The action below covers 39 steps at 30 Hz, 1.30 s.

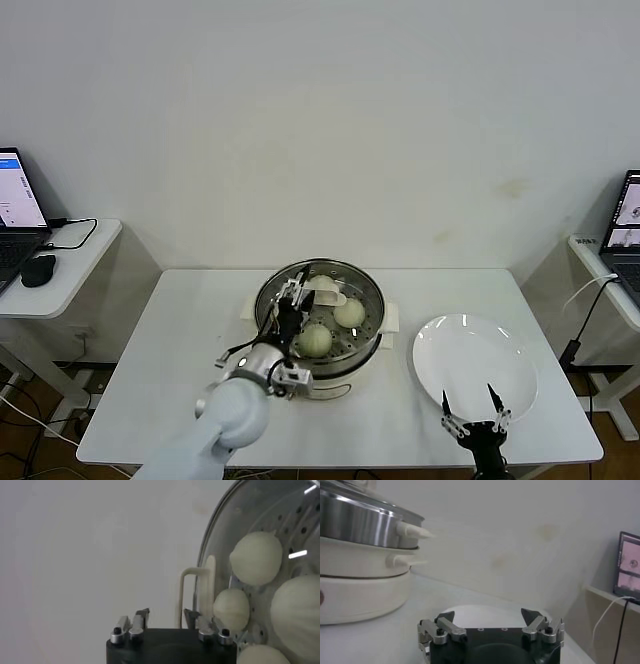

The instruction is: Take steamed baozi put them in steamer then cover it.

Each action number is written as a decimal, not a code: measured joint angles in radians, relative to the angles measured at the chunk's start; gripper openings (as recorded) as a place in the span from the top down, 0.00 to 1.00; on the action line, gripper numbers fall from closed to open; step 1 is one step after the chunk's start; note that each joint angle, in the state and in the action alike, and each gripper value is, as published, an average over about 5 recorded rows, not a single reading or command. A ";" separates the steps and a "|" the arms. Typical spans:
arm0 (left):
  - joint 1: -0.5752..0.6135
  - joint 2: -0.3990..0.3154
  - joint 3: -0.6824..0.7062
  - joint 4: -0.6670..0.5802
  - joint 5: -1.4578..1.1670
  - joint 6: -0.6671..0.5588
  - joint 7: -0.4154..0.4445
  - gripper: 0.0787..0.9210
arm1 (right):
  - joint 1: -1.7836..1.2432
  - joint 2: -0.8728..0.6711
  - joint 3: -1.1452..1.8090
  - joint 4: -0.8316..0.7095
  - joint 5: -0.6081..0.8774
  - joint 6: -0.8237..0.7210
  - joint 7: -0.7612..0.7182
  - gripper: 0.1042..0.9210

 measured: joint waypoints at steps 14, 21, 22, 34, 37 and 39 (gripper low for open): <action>0.350 0.031 -0.259 -0.177 -0.640 -0.190 -0.233 0.12 | -0.027 -0.028 -0.027 0.015 0.027 0.009 -0.002 0.12; 0.543 0.010 -0.401 -0.178 -0.951 -0.298 -0.316 0.12 | -0.062 -0.070 -0.061 0.045 0.074 -0.003 -0.009 0.12; 0.567 0.005 -0.414 -0.173 -0.983 -0.313 -0.321 0.12 | -0.068 -0.077 -0.066 0.047 0.080 -0.004 -0.010 0.12; 0.753 -0.070 -0.517 -0.092 -1.202 -0.452 -0.321 0.12 | -0.122 -0.116 -0.118 0.071 0.111 -0.005 -0.004 0.12; 0.779 -0.085 -0.536 -0.077 -1.223 -0.479 -0.316 0.12 | -0.134 -0.121 -0.128 0.078 0.117 -0.008 -0.003 0.12; 0.794 -0.093 -0.545 -0.069 -1.233 -0.493 -0.312 0.12 | -0.142 -0.124 -0.134 0.083 0.123 -0.012 -0.003 0.12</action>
